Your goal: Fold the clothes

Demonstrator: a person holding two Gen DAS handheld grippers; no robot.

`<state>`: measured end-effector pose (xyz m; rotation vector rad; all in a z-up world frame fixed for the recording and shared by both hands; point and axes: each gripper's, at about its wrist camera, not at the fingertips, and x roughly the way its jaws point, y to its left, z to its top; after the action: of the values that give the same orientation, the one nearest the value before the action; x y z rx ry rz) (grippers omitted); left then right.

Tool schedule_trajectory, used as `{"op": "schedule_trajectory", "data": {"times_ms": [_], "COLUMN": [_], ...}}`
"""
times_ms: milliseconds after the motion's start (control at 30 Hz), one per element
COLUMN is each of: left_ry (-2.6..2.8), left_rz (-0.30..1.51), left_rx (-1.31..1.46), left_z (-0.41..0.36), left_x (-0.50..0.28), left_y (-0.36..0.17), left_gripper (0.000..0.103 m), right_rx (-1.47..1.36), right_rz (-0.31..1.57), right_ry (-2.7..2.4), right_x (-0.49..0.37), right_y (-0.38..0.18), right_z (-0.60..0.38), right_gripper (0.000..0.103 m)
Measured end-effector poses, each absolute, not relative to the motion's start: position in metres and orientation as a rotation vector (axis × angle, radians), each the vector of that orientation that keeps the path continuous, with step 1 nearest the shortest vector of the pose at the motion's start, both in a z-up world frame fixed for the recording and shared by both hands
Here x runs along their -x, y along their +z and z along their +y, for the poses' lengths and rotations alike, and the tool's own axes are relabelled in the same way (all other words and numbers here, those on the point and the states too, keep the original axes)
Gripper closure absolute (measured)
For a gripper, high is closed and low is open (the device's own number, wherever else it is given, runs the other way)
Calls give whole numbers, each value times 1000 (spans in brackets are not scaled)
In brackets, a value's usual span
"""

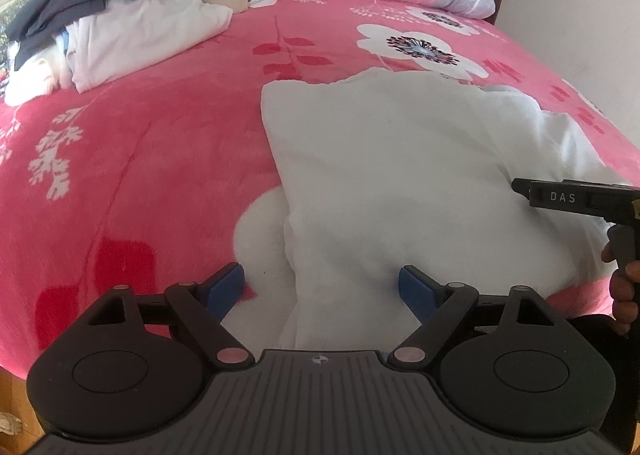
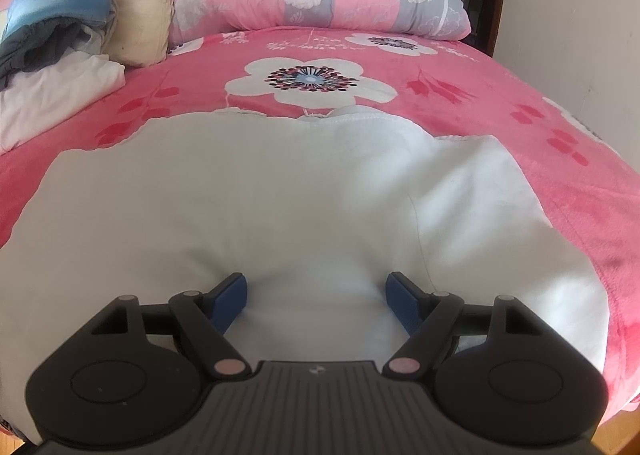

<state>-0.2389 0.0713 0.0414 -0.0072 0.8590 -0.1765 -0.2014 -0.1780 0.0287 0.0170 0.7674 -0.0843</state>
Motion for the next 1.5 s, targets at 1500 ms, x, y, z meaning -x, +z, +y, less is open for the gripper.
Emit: {"op": "schedule_trajectory", "data": {"times_ms": [1500], "left_ry": [-325], "left_rz": [847], "left_rx": [518], "left_z": [128], "left_x": [304], "left_y": [16], "left_gripper": [17], "right_rx": [-53], "right_rz": [741], "right_ry": [-55], "right_x": [205], "right_y": [27], "right_z": [-183], "right_gripper": [20]}}
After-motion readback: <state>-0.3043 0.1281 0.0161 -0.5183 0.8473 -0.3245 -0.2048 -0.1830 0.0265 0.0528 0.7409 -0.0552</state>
